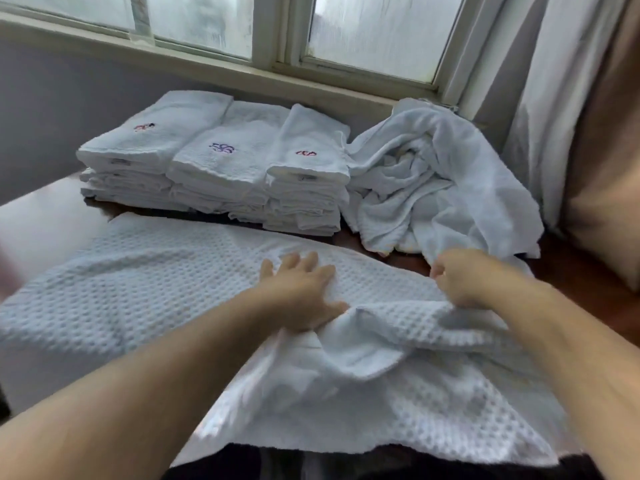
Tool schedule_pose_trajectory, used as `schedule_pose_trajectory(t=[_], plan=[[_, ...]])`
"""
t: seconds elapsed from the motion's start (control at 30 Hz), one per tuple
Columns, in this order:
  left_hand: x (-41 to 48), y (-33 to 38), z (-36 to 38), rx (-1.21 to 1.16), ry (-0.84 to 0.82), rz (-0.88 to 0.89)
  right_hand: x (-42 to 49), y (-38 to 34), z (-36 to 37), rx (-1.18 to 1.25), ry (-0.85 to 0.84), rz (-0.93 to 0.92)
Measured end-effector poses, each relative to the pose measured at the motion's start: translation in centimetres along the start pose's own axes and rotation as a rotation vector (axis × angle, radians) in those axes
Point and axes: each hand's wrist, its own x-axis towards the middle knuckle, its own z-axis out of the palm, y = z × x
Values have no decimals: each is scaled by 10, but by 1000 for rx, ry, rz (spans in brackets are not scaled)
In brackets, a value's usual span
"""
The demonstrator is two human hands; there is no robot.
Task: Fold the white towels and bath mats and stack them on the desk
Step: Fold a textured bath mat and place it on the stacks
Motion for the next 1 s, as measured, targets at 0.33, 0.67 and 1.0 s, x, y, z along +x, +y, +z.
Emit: schedule_pose_trajectory(t=[0.33, 0.67, 1.0], plan=[[17, 37, -18, 112, -139, -171, 7, 38, 6, -68, -241, 64], [21, 34, 29, -46, 251, -38, -4, 44, 25, 185, -324, -123], [11, 17, 32, 80, 41, 232, 37, 36, -45, -1, -32, -47]])
